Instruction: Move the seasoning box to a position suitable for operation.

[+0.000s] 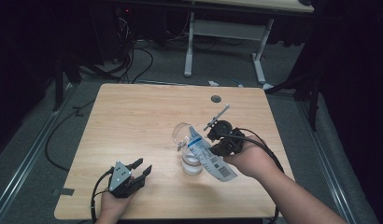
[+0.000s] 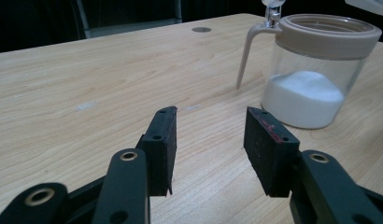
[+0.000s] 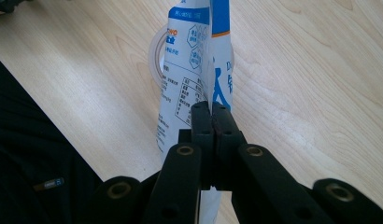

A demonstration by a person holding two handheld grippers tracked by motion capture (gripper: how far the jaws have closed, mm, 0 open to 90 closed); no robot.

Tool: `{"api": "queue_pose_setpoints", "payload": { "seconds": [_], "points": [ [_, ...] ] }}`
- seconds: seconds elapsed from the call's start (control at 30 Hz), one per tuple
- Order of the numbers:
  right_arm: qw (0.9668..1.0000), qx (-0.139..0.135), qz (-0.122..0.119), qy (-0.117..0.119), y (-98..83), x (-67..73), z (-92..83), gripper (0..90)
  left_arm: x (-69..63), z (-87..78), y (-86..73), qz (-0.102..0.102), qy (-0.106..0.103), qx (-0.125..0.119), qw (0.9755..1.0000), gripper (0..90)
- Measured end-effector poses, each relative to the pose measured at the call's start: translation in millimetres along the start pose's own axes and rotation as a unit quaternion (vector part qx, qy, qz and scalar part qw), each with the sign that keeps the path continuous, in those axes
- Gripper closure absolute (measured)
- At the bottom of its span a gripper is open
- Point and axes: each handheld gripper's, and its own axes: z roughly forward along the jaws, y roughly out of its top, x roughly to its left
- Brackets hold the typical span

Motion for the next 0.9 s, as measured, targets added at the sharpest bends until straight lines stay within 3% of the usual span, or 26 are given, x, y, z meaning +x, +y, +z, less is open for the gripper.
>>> {"api": "queue_pose_setpoints", "payload": {
  "seconds": [0.17, 0.43, 0.9],
  "points": [
    [1.0000, -0.004, 0.004, 0.000, -3.5, -3.8, -1.0, 89.9, -0.3, -0.1, 0.0, -0.002, -0.001, -0.001, 1.0000, 54.9],
    [0.9995, -0.003, 0.030, -0.011, -12.5, -16.3, -4.4, 90.0, -3.4, 0.3, 0.6, 0.001, -0.004, -0.003, 1.0000, 54.7],
    [0.9975, 0.007, 0.065, -0.027, -28.4, -46.1, 11.2, 89.9, 0.8, -0.8, 0.0, -0.018, -0.009, -0.005, 0.9998, 54.8]
  ]
}}
